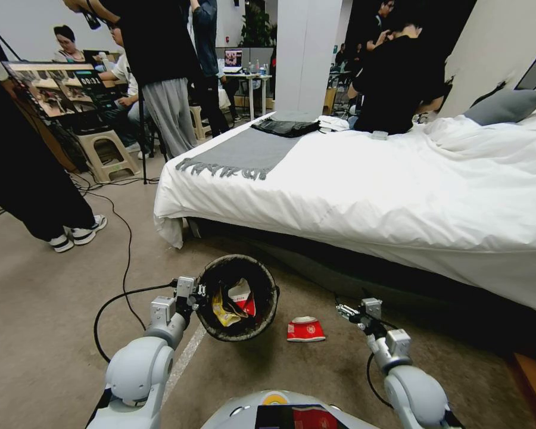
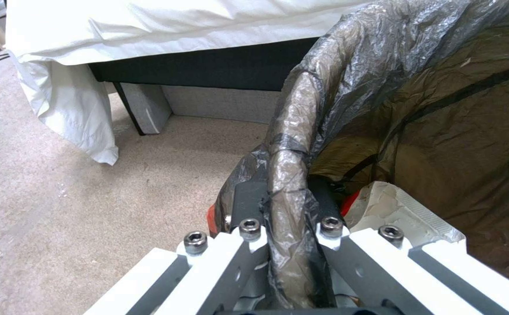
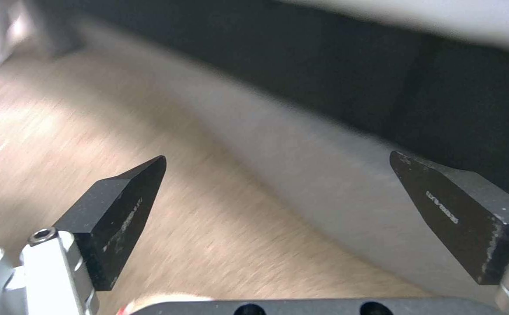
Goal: Pick up the trash bin, then pick up the garbage from the floor and place it into the trash bin.
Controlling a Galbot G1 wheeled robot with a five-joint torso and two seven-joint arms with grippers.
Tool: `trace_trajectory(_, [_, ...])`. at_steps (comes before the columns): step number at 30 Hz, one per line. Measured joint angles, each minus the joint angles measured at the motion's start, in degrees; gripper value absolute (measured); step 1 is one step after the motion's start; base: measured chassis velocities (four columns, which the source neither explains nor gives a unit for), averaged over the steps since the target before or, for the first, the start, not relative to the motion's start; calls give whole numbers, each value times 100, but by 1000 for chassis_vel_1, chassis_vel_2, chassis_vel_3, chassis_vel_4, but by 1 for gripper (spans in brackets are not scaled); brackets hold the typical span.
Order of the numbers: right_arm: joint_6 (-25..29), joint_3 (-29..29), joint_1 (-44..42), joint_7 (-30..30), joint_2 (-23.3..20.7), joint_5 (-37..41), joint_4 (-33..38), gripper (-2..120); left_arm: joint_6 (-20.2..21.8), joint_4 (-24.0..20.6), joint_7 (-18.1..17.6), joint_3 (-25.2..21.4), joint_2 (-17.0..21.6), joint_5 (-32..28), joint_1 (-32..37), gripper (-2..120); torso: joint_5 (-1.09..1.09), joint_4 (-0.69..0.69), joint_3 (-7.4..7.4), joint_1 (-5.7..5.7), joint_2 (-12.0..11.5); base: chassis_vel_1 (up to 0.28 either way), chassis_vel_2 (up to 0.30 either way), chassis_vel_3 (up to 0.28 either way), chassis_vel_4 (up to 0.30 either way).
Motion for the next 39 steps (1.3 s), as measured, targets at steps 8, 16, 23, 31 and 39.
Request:
trace_trajectory(8, [-444,-513,687,-569,-771,-93,-988,100,16,11,7,16,44,-22,-52,1,0,-1,0,0,0,0,0,0,0])
trace_trajectory(16, [-740,-761,1087,-850,-918,-238,-1547,100,25,107,45,93,117,-26,-170,1,-2,-2,0,0,0,0,0,0,0])
trace_trajectory(23, [-928,-904,1341,-1027,-856,-399,-1970,100,26,190,111,169,159,-31,-239,1,-1,-1,0,0,0,0,0,0,0])
trace_trajectory(31, [-1037,-1054,1488,-1303,-731,-663,-2174,100,26,222,138,243,177,-31,-262,1,-1,-1,0,0,0,0,0,0,0])
trace_trajectory(39, [-964,-1154,1683,-1565,-562,-959,-2486,100,25,182,154,254,201,-27,-242,1,0,0,0,0,0,0,0,0,0])
